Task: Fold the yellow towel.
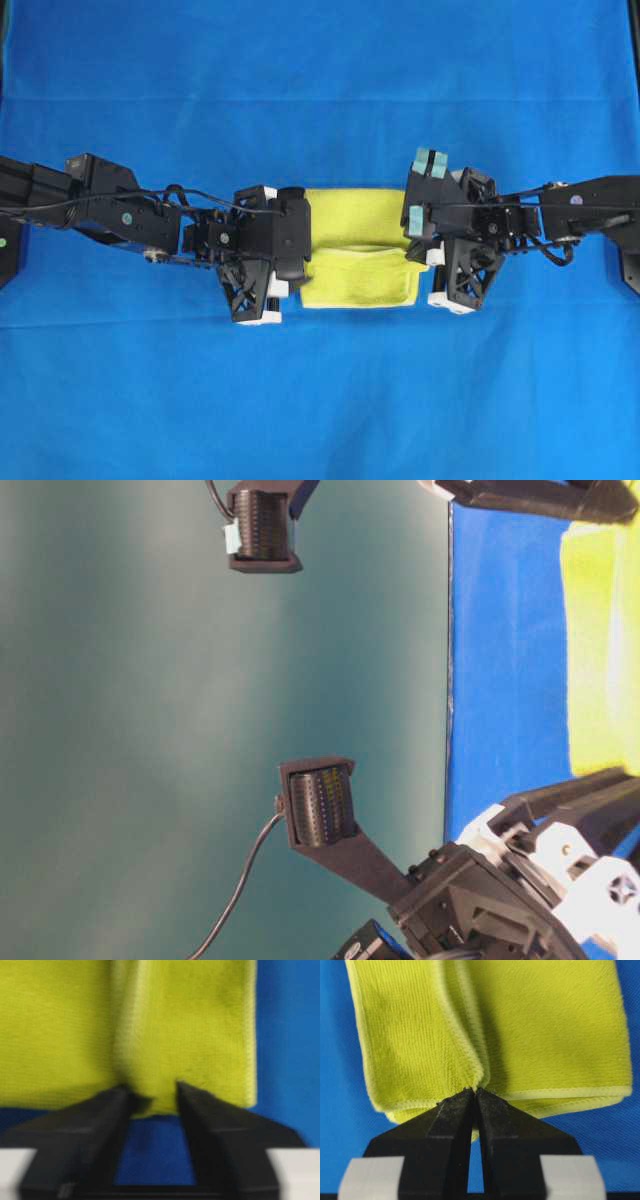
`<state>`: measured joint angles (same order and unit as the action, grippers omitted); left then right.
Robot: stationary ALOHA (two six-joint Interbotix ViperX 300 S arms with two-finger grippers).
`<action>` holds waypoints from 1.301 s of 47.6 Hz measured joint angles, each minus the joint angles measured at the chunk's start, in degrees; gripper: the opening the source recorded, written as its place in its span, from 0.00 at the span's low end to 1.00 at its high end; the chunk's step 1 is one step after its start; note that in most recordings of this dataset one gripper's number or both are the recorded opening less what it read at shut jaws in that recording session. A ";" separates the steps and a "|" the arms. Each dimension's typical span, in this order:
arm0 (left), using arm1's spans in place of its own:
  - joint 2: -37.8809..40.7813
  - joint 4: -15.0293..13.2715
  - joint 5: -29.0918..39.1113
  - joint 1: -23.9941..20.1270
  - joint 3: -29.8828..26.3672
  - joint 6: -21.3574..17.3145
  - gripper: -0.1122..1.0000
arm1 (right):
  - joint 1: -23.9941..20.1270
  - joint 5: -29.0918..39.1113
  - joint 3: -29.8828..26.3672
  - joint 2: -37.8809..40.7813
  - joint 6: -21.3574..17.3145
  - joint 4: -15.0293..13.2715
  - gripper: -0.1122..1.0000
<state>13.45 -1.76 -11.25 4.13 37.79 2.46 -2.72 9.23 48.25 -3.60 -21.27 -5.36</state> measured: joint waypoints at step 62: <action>-41.13 -0.09 5.63 2.55 16.96 -2.55 0.56 | -5.36 2.90 7.03 -37.88 0.44 -7.29 0.59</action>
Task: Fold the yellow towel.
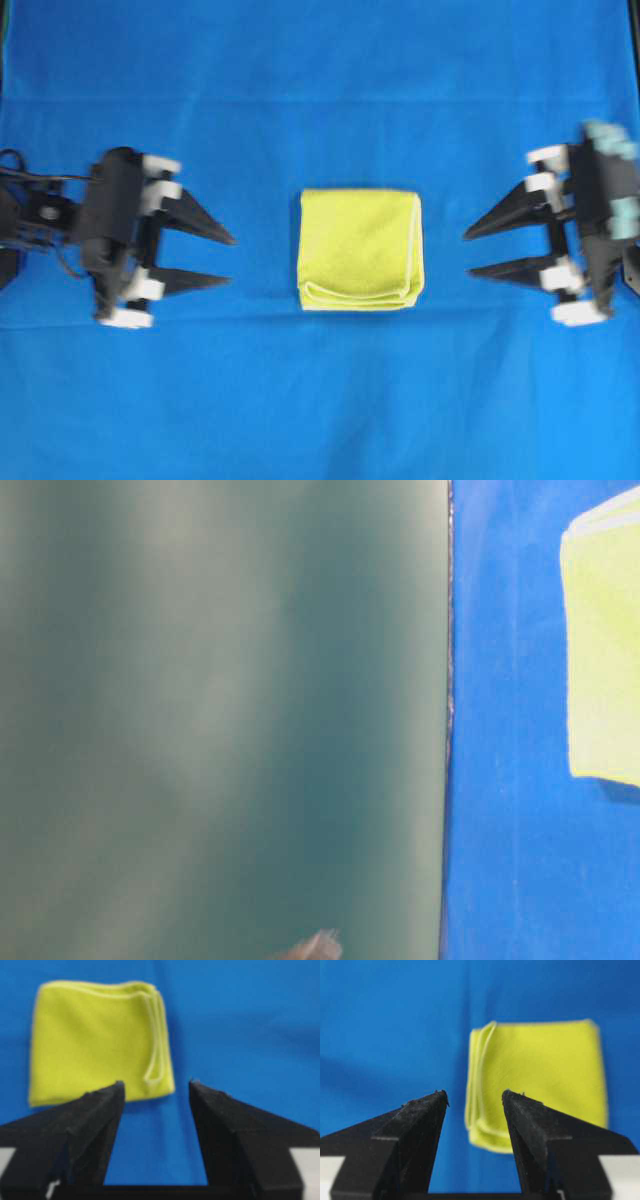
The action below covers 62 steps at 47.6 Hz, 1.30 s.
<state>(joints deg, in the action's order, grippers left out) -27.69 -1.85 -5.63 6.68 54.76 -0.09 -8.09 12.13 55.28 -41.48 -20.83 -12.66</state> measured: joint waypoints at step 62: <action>-42.54 0.09 -1.32 -6.33 27.95 -1.23 0.56 | 10.55 -12.04 23.82 -22.94 -0.35 -2.55 0.59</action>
